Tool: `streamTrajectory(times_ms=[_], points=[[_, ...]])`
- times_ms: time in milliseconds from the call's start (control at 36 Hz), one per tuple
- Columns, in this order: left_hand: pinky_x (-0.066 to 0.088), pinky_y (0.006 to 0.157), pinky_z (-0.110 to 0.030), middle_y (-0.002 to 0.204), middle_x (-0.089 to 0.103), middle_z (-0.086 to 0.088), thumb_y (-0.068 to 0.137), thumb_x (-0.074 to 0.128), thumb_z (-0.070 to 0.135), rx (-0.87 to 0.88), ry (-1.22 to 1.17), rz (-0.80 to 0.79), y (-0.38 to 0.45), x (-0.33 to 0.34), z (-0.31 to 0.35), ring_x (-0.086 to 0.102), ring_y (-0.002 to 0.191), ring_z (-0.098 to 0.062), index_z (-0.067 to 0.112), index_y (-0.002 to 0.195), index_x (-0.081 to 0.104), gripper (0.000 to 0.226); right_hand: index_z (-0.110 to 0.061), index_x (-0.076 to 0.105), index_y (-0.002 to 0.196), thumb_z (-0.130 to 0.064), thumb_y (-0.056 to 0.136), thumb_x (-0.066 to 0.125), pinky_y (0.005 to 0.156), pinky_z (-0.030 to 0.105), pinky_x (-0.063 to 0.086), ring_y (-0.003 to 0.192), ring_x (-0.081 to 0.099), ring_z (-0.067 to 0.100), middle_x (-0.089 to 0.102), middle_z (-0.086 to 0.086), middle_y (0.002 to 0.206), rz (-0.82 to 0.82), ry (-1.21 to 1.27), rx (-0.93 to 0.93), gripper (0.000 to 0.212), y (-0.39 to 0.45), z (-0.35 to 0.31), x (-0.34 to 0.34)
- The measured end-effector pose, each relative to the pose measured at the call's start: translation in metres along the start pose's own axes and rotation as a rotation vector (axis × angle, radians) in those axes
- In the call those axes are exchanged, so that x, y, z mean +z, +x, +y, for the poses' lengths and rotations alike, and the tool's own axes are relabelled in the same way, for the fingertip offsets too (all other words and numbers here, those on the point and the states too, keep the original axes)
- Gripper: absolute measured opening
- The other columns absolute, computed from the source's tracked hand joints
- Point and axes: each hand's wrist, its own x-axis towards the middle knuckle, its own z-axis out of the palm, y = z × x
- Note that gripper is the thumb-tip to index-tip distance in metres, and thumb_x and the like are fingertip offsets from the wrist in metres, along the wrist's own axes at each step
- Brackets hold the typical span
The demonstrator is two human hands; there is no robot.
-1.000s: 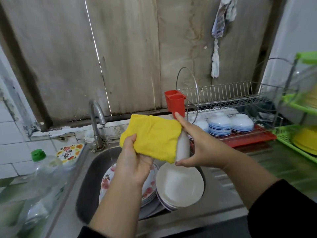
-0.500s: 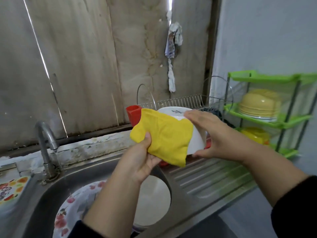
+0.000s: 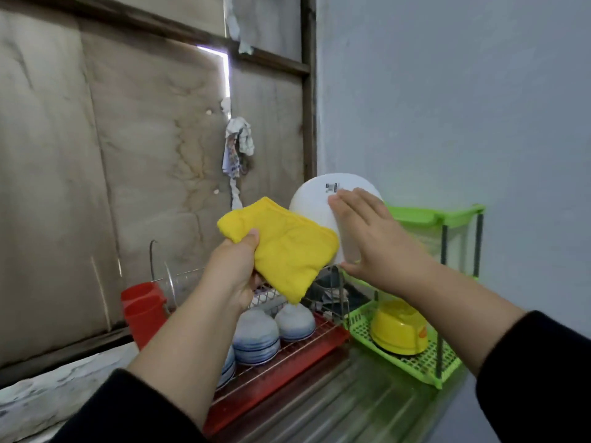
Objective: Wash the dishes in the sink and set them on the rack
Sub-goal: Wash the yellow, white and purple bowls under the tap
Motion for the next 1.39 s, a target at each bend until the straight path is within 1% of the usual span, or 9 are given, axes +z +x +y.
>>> streamTrajectory(times_ms=[111, 222, 389, 528, 750, 944, 1083, 1194, 1389], points=[[0.049, 0.045, -0.024, 0.101, 0.061, 0.001, 0.102, 0.041, 0.026, 0.081, 0.011, -0.01, 0.028, 0.039, -0.004, 0.058, 0.074, -0.012, 0.018, 0.133, 0.043, 0.033, 0.009, 0.054, 0.123, -0.015, 0.031, 0.091, 0.089, 0.057, 0.049, 0.109, 0.057, 0.046, 0.058, 0.027, 0.121, -0.005, -0.13, 0.029, 0.102, 0.017, 0.034, 0.015], [0.047, 0.059, -0.029, 0.098, 0.058, 0.004, 0.102, 0.04, 0.025, 0.157, 0.026, -0.068, 0.049, 0.076, -0.008, 0.058, 0.075, -0.009, 0.025, 0.125, 0.043, 0.023, 0.01, 0.051, 0.126, -0.018, 0.029, 0.093, 0.092, 0.055, 0.048, 0.112, 0.055, 0.047, 0.056, 0.029, 0.122, -0.085, -0.191, 0.097, 0.109, 0.03, 0.07, 0.029], [0.05, 0.077, -0.035, 0.098, 0.057, 0.006, 0.101, 0.043, 0.027, 0.166, 0.048, -0.13, 0.078, 0.118, -0.018, 0.06, 0.084, -0.013, 0.026, 0.122, 0.042, 0.021, 0.001, 0.007, 0.149, -0.025, 0.079, 0.071, 0.117, 0.041, 0.012, 0.142, 0.013, 0.035, 0.016, 0.022, 0.152, -0.257, -0.283, 0.143, 0.098, 0.04, 0.11, 0.044], [0.049, 0.094, -0.041, 0.102, 0.058, 0.004, 0.101, 0.043, 0.027, 0.191, 0.039, -0.112, 0.101, 0.14, -0.028, 0.059, 0.096, -0.019, 0.028, 0.116, 0.044, 0.016, -0.014, 0.008, 0.149, -0.032, 0.08, 0.068, 0.113, 0.04, 0.018, 0.136, 0.021, 0.035, 0.023, 0.019, 0.147, -0.337, -0.305, 0.171, 0.093, 0.048, 0.133, 0.057], [0.047, 0.081, -0.034, 0.089, 0.056, 0.008, 0.101, 0.043, 0.025, 0.179, -0.023, -0.111, 0.119, 0.162, -0.041, 0.058, 0.083, -0.013, 0.025, 0.115, 0.042, 0.014, -0.02, 0.038, 0.135, -0.041, 0.083, 0.059, 0.098, 0.036, 0.032, 0.12, 0.036, 0.032, 0.04, 0.015, 0.13, -0.403, -0.253, 0.236, 0.06, 0.059, 0.154, 0.068], [0.047, 0.058, -0.025, 0.092, 0.057, 0.005, 0.101, 0.043, 0.023, 0.159, -0.052, -0.108, 0.125, 0.172, -0.05, 0.057, 0.074, -0.009, 0.022, 0.125, 0.045, 0.024, -0.019, 0.022, 0.146, -0.056, 0.088, 0.051, 0.105, 0.041, 0.029, 0.132, 0.027, 0.035, 0.026, 0.021, 0.145, -0.542, -0.305, 0.315, 0.075, 0.065, 0.168, 0.075], [0.046, 0.059, -0.026, 0.096, 0.056, 0.002, 0.101, 0.044, 0.023, 0.156, -0.061, -0.107, 0.126, 0.172, -0.053, 0.057, 0.076, -0.009, 0.017, 0.134, 0.044, 0.034, -0.021, -0.004, 0.152, -0.034, 0.099, 0.037, 0.114, 0.048, 0.018, 0.144, 0.004, 0.039, -0.01, 0.026, 0.155, -0.631, -0.343, 0.337, 0.068, 0.066, 0.169, 0.081], [0.047, 0.06, -0.026, 0.1, 0.056, 0.002, 0.101, 0.044, 0.023, 0.146, -0.083, -0.108, 0.124, 0.17, -0.053, 0.057, 0.076, -0.009, 0.019, 0.135, 0.044, 0.035, -0.021, -0.007, 0.152, -0.028, 0.099, 0.035, 0.115, 0.048, 0.015, 0.144, -0.002, 0.039, -0.016, 0.024, 0.154, -0.648, -0.355, 0.357, 0.068, 0.065, 0.165, 0.08], [0.047, 0.084, -0.035, 0.109, 0.057, 0.0, 0.1, 0.045, 0.023, 0.149, -0.092, -0.096, 0.118, 0.161, -0.051, 0.058, 0.093, -0.019, 0.02, 0.135, 0.044, 0.035, -0.008, -0.013, 0.149, -0.018, 0.099, 0.027, 0.117, 0.043, 0.007, 0.145, -0.011, 0.035, -0.02, 0.02, 0.155, -0.599, -0.344, 0.346, 0.065, 0.06, 0.151, 0.074]])
